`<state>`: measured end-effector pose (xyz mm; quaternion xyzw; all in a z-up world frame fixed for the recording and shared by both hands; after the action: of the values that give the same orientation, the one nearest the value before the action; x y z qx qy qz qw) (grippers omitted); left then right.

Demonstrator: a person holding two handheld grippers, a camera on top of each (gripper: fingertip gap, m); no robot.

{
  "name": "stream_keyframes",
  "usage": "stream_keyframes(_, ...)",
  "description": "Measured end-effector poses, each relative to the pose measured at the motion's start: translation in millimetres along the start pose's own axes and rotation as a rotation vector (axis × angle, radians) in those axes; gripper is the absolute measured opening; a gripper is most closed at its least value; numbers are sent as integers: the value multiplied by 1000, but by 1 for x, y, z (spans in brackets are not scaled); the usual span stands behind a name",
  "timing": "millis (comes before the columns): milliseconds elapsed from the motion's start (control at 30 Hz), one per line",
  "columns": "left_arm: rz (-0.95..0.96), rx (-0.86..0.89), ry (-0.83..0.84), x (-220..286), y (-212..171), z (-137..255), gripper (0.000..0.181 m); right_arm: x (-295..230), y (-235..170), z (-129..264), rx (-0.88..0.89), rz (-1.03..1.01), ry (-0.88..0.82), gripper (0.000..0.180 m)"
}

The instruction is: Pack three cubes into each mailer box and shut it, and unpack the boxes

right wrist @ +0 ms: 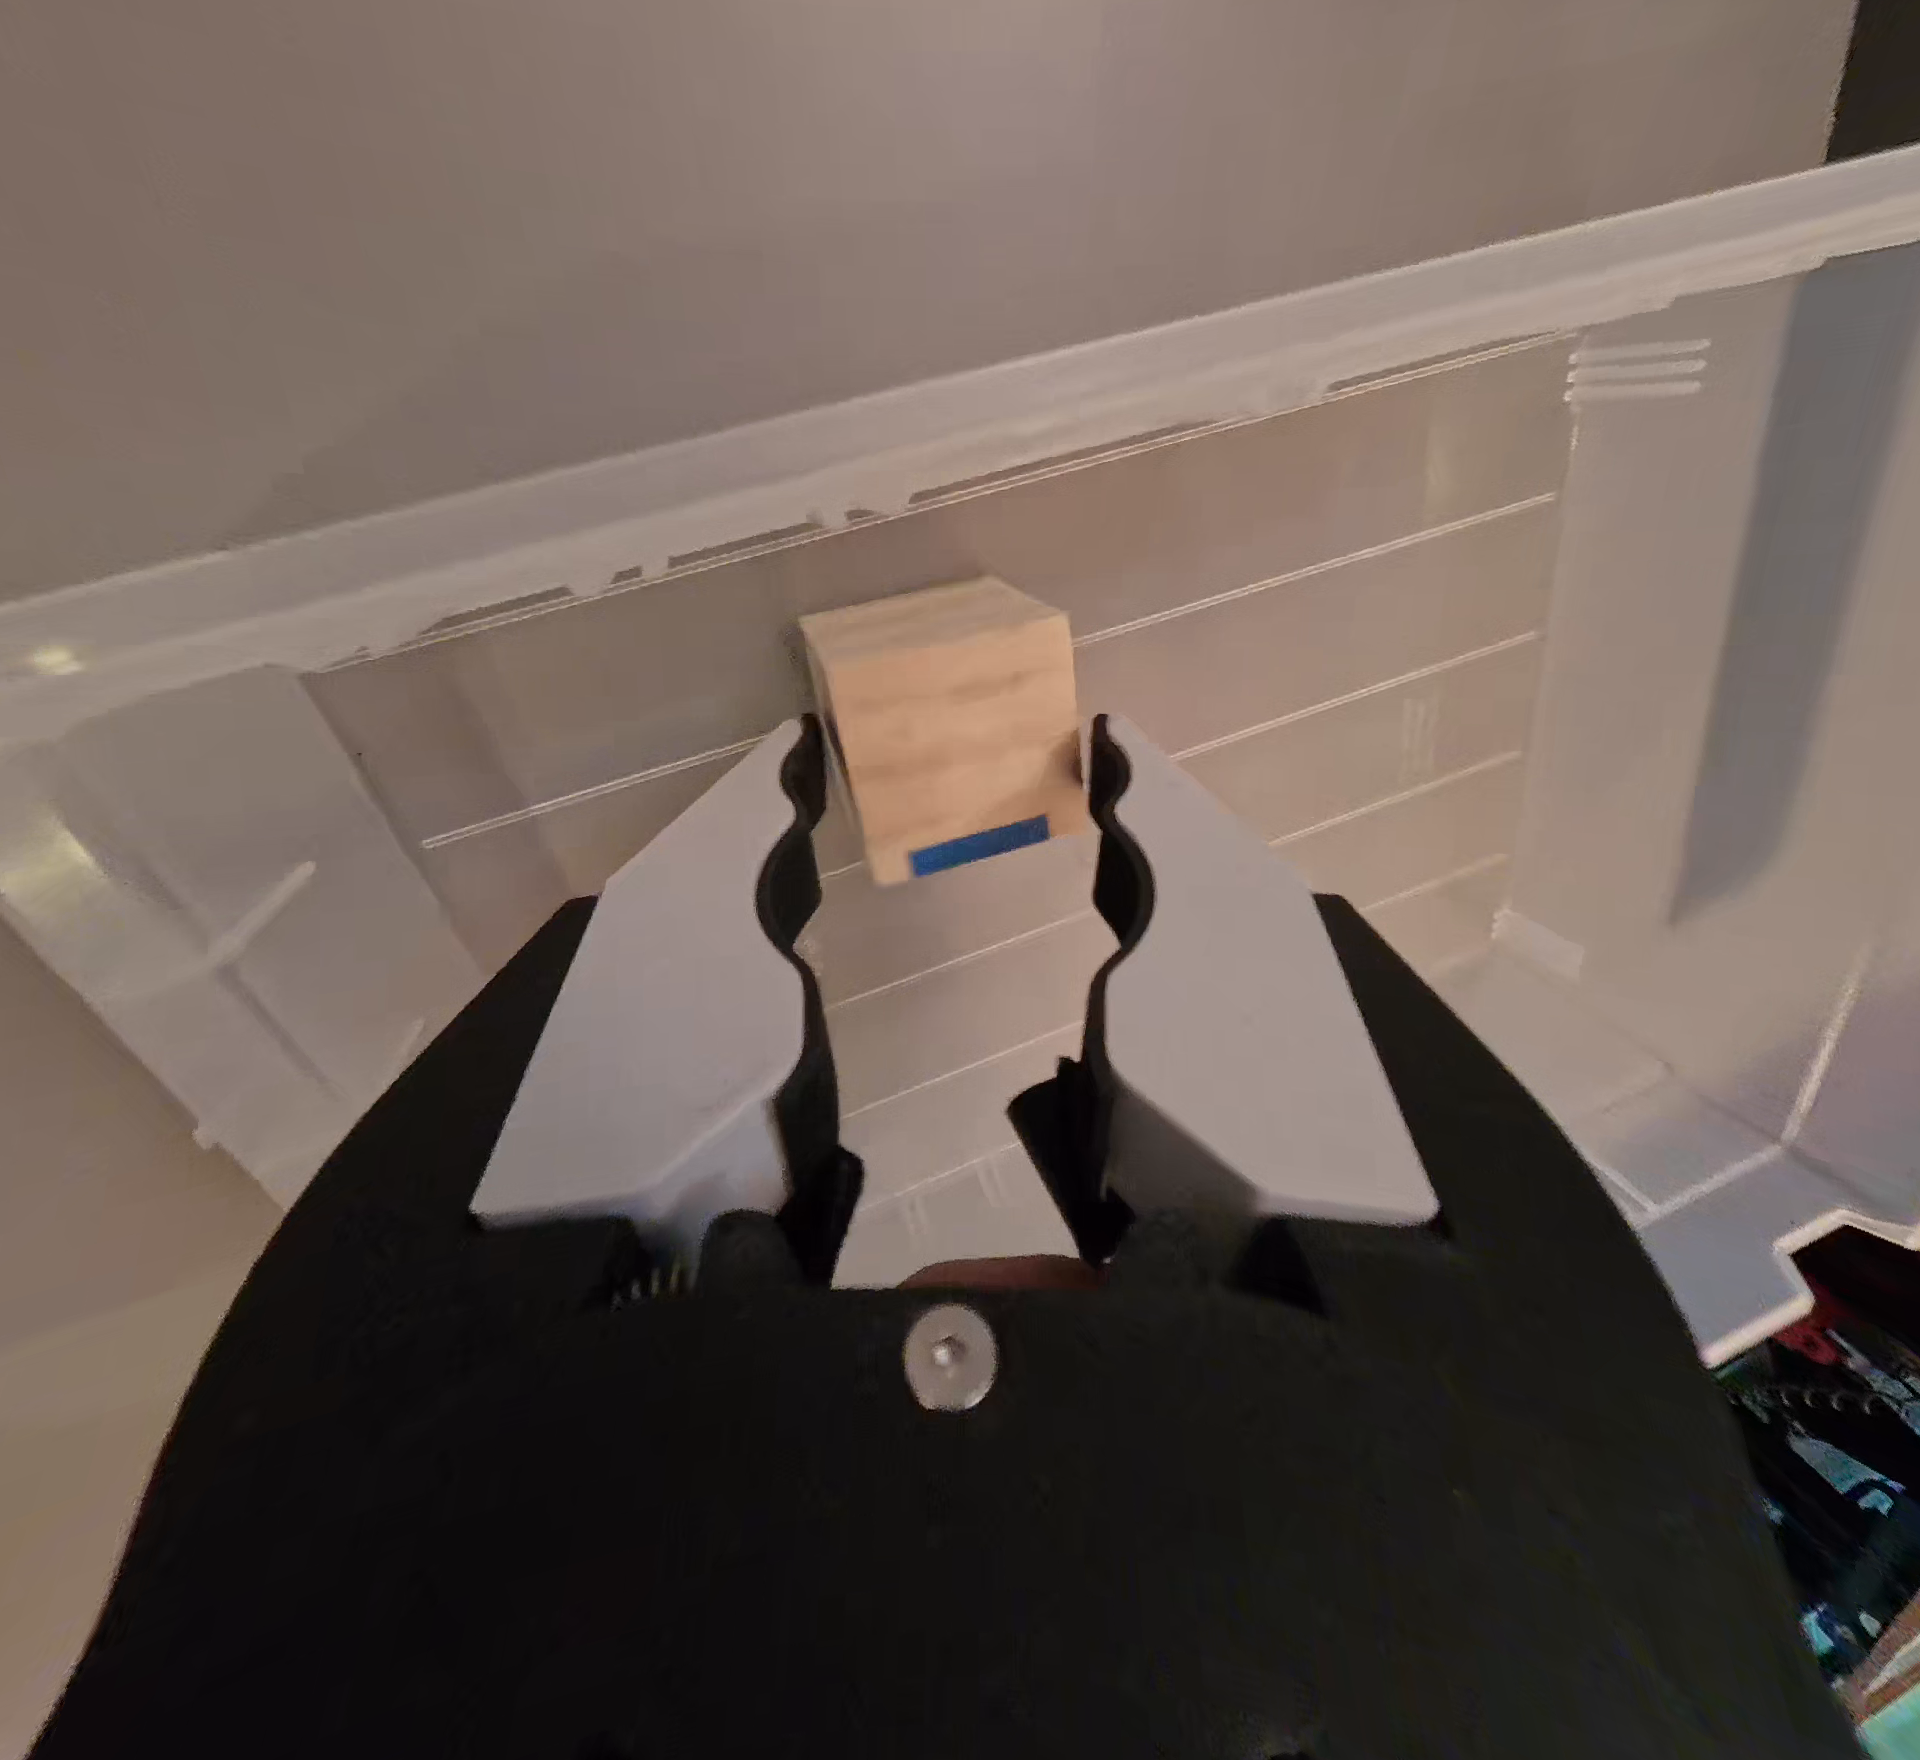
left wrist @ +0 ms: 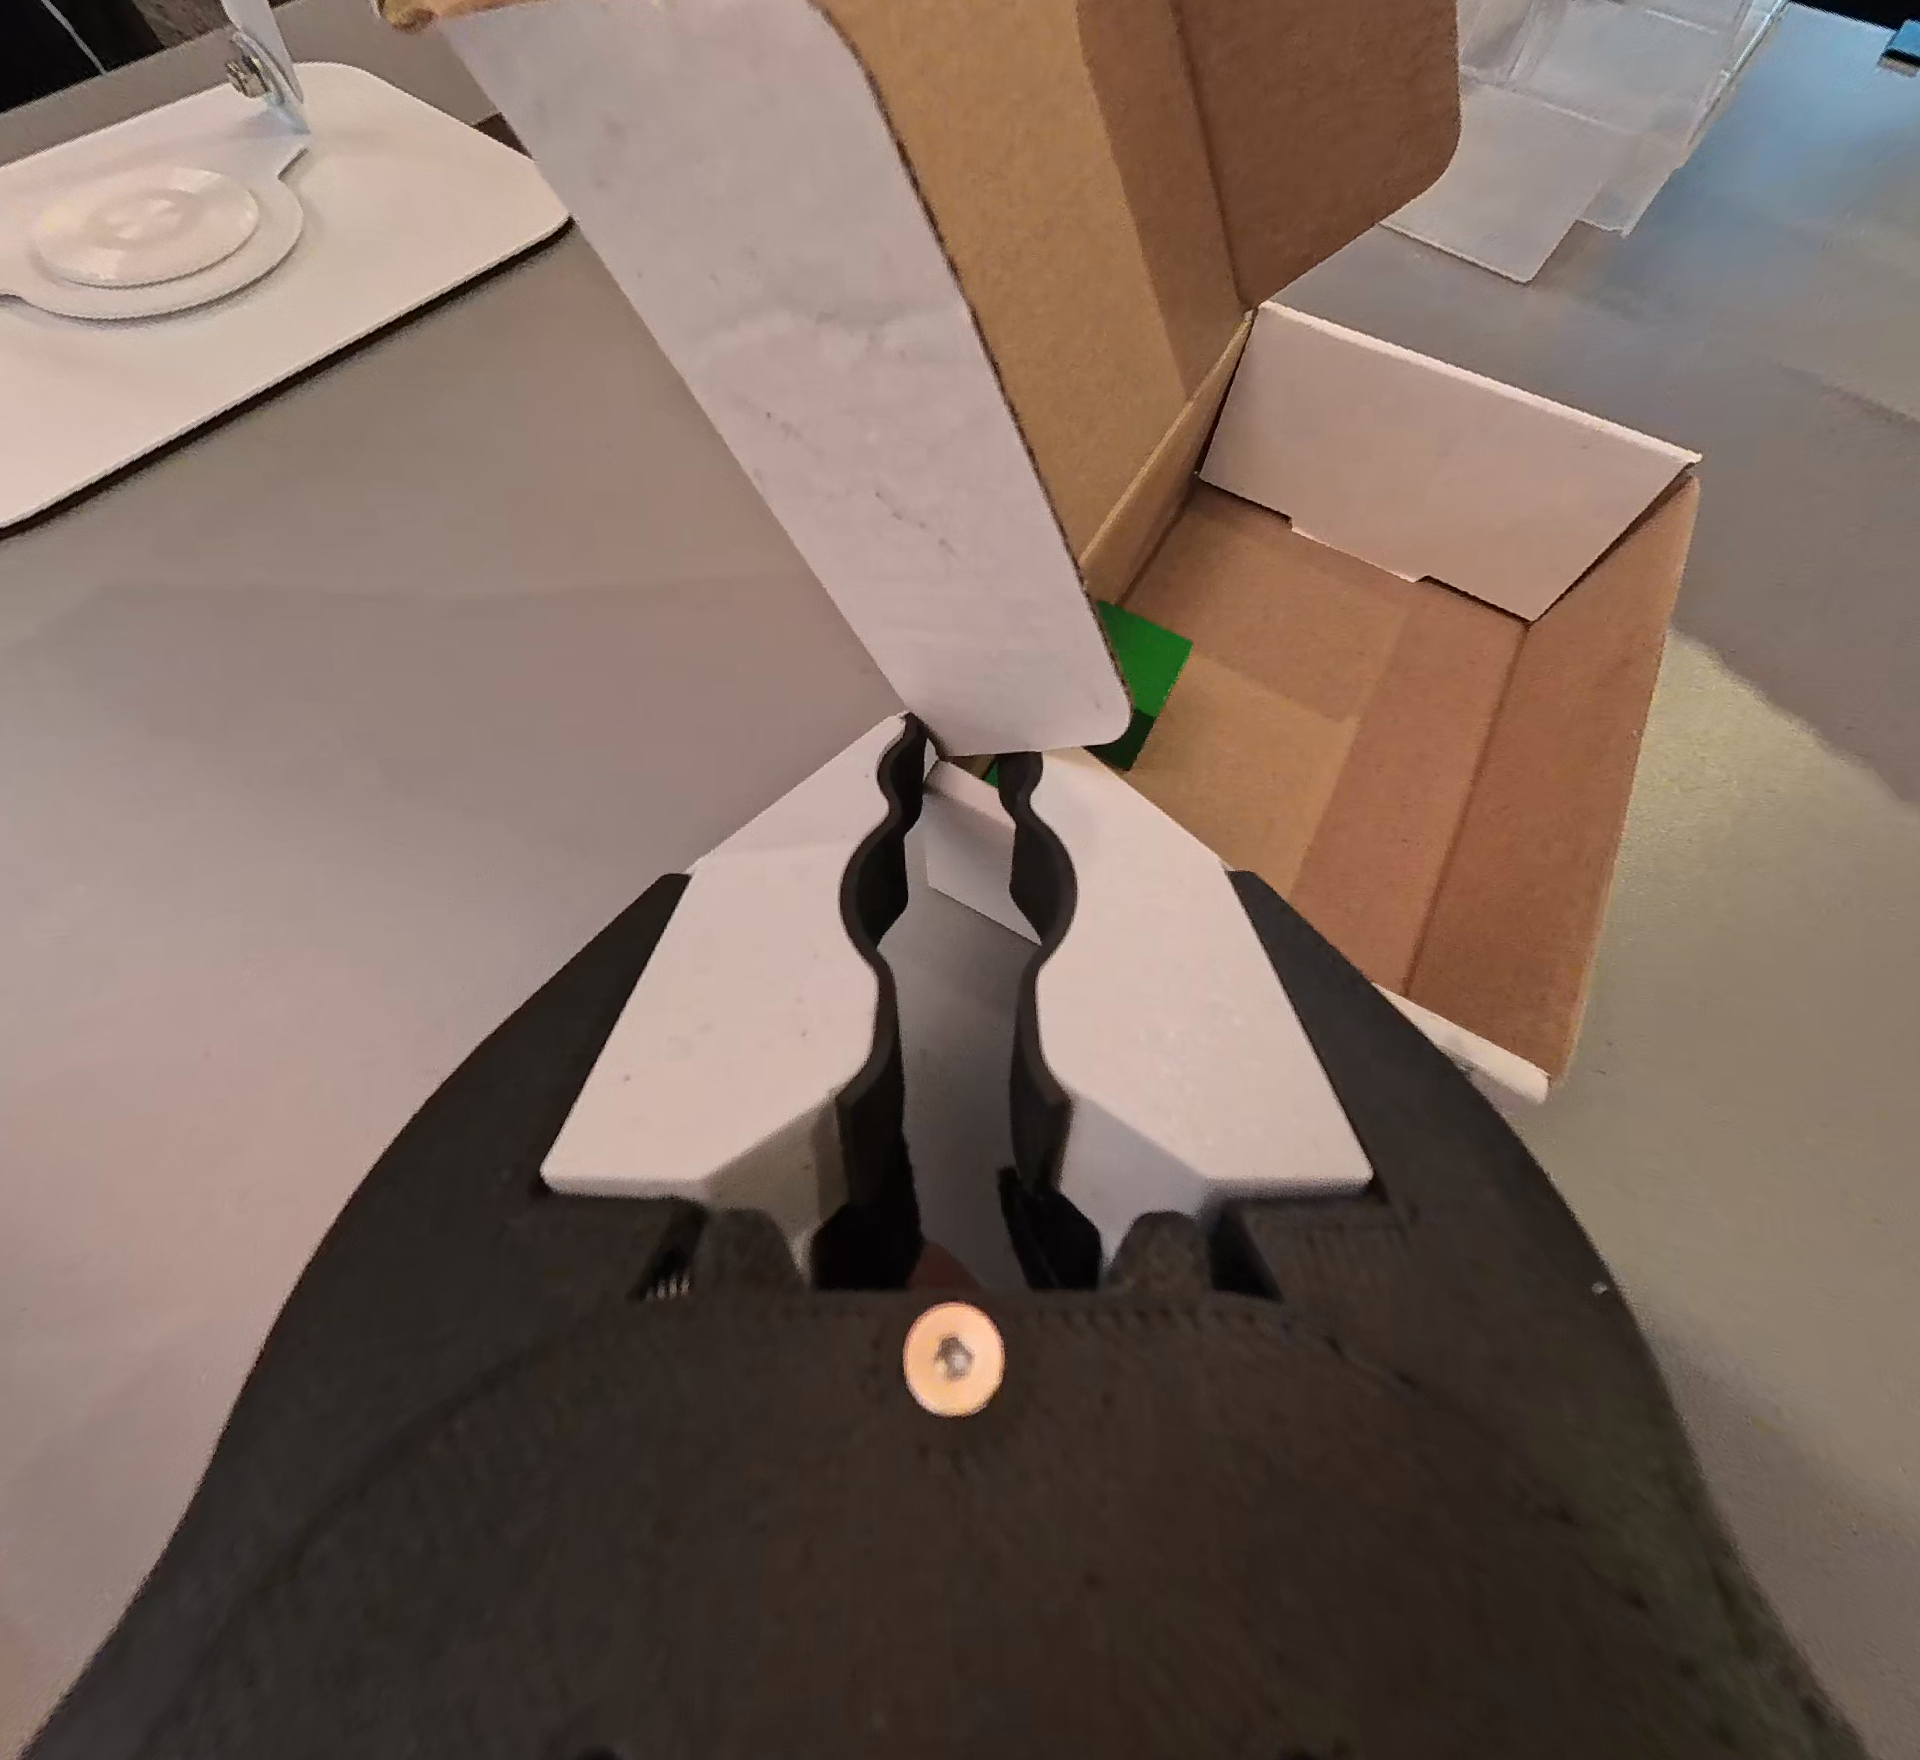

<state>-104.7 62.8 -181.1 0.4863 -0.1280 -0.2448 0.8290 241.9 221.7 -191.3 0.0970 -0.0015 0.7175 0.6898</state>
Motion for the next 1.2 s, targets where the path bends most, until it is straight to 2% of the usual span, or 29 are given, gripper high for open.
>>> stream_keyframes(100,-3,0,0,0,0,0,11,5,-5,9,-39,-17,-48,71)
stream_keyframes(167,-4,-1,1,0,0,0,11,10,0,38,-30,-38,-137,78)
stream_keyframes(267,-3,-2,2,0,0,0,11,-2,43,111,88,20,-344,57)
stream_keyframes(300,-4,-2,2,0,0,0,11,-18,70,132,176,63,-361,52)
stream_keyframes(367,-3,-1,3,0,1,-1,11,-65,131,155,356,183,-284,50)
stream_keyframes(433,-4,1,5,1,1,-1,11,-112,183,147,408,290,-155,56)
stream_keyframes(567,-20,4,18,1,1,0,11,-162,246,79,341,390,-7,40)
stream_keyframes(700,-31,8,28,1,0,0,11,-159,264,9,205,335,-8,36)
stream_keyframes(767,-32,10,27,1,0,0,11,-152,268,-11,174,291,-31,46)
stream_keyframes(900,-58,9,46,0,0,0,12,-144,273,-16,191,278,-67,38)
stream_keyframes(1033,-76,4,74,1,1,0,11,-158,269,-7,181,312,38,22)
stream_keyframes(1200,-60,10,60,1,0,-1,12,-163,275,-1,196,337,24,40)
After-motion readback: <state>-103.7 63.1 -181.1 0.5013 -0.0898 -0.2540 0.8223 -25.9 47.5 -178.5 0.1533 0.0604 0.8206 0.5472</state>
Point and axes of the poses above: each gripper's, where its closed fingertips meet, z back along the fingers, y out of its top, x = y × z across the jaws, the point moved 4 cm from there along z, back along the fingers, and after that the axes turned 9 degrees about y, right-handed, at the moved point
